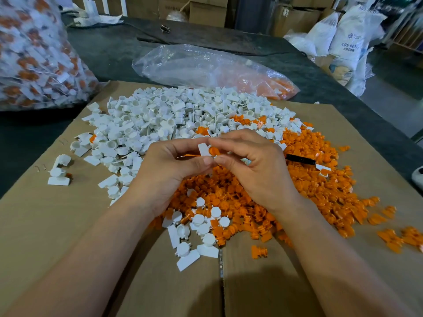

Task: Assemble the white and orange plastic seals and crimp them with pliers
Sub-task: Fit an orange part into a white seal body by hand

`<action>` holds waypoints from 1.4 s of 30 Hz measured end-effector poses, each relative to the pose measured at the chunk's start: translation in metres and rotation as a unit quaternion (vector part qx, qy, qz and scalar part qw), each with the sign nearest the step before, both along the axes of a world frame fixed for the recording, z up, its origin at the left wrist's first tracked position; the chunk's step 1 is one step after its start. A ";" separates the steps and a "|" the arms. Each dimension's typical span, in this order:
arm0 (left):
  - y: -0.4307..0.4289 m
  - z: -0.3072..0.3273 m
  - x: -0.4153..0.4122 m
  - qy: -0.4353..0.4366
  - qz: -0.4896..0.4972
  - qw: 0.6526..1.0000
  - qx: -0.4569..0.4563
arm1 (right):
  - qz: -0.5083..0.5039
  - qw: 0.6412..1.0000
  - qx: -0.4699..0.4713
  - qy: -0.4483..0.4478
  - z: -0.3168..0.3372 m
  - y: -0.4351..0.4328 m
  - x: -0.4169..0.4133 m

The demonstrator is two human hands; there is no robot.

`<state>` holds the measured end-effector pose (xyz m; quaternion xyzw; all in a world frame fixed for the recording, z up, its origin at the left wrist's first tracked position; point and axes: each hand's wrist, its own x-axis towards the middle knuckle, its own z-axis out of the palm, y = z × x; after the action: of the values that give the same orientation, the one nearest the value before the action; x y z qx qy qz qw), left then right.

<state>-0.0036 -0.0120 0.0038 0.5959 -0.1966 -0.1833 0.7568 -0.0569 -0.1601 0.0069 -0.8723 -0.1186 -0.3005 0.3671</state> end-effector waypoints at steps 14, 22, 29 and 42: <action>-0.002 0.002 -0.002 0.021 0.034 0.999 0.016 | 0.010 0.999 0.029 0.022 -0.003 0.001 0.000; -0.004 0.002 -0.003 0.067 0.076 0.995 0.017 | 0.017 0.999 0.027 0.013 -0.006 0.000 0.002; -0.003 0.004 -0.002 0.076 0.078 0.994 0.026 | 0.030 1.000 0.008 0.000 -0.006 -0.001 0.002; -0.003 0.006 -0.006 0.106 0.064 0.992 -0.004 | 0.037 0.999 0.012 -0.005 -0.006 0.000 0.003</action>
<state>-0.0095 -0.0145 0.0101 0.5816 -0.0772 -0.1957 0.7858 -0.0543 -0.1602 0.0008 -0.8610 -0.1488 -0.2930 0.3881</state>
